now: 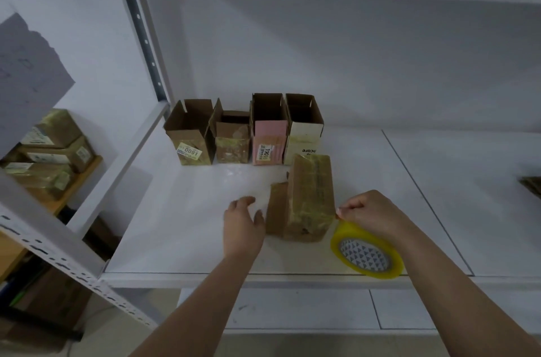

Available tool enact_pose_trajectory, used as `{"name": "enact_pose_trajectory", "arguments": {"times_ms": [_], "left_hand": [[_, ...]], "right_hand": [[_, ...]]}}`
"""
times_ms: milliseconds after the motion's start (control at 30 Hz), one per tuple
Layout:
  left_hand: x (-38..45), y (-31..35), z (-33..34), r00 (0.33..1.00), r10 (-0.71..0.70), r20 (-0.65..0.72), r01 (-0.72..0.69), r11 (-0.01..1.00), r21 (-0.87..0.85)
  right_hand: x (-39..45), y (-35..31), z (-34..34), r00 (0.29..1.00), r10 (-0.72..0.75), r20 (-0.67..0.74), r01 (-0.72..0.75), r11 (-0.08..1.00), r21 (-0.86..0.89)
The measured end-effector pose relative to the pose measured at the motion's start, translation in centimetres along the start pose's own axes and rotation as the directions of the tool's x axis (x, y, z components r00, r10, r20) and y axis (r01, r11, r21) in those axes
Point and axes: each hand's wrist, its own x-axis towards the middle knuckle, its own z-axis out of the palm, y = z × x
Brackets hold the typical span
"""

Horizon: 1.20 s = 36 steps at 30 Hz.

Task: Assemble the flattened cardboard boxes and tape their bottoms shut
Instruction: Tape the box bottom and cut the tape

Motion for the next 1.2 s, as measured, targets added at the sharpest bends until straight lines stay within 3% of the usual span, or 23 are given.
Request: {"name": "enact_pose_trajectory", "arguments": {"times_ms": [100,233,300,367,433,500,600,733,800,900,1067,1200], "left_hand": [[0.5,-1.1,-2.3,0.989,-0.097,0.110,0.025,0.853,0.522],[0.6,-1.2,-3.1,0.970,-0.078,0.232,-0.118,0.681,0.723],[0.9,-1.4,-3.4,0.966,-0.056,0.254,-0.159,0.647,0.746],[1.5,-1.4,-4.3,0.974,-0.067,0.219,-0.098,0.743,0.662],[2.2,-0.8,-5.6,0.989,-0.058,0.138,-0.008,0.901,0.434],[2.8,1.1,-6.2,0.996,-0.011,0.089,-0.006,0.981,0.192],[2.3,5.9,-5.9,0.967,0.179,0.182,-0.164,0.982,-0.095],[0.7,11.3,-3.8,0.820,0.398,0.411,-0.270,0.902,-0.337],[1.2,11.9,-2.3,0.769,0.383,0.512,-0.215,0.909,-0.356],[2.0,10.9,-0.5,0.766,0.269,0.584,-0.105,0.949,-0.298],[2.4,10.3,0.7,0.795,0.340,0.502,-0.224,0.934,-0.279],[2.7,10.0,1.0,0.815,0.339,0.469,-0.258,0.938,-0.230]], "right_hand": [[-0.1,-0.1,0.2,1.000,-0.014,0.002,0.014,1.000,0.005],[-0.2,-0.4,0.6,1.000,-0.016,0.000,0.016,1.000,0.024],[-0.3,-0.5,0.8,1.000,-0.017,0.000,0.017,0.999,0.039],[-0.4,-0.4,0.8,1.000,-0.023,0.002,0.023,0.999,0.049],[-0.4,-0.3,0.9,1.000,-0.024,-0.003,0.024,0.998,0.052],[-0.6,-0.4,0.9,1.000,-0.027,-0.003,0.027,0.998,0.057],[-0.7,-1.0,0.9,0.999,-0.051,0.000,0.051,0.996,0.068],[-0.5,-1.4,0.9,0.998,-0.056,0.024,0.054,0.996,0.077],[-0.1,-1.4,0.9,0.998,-0.056,0.032,0.053,0.995,0.087],[-0.1,-1.2,0.9,0.992,-0.088,0.094,0.074,0.986,0.150],[-0.6,0.0,1.0,0.976,-0.035,0.213,-0.064,0.897,0.438],[-0.5,1.2,0.5,0.954,-0.088,0.287,-0.038,0.913,0.407]]}}
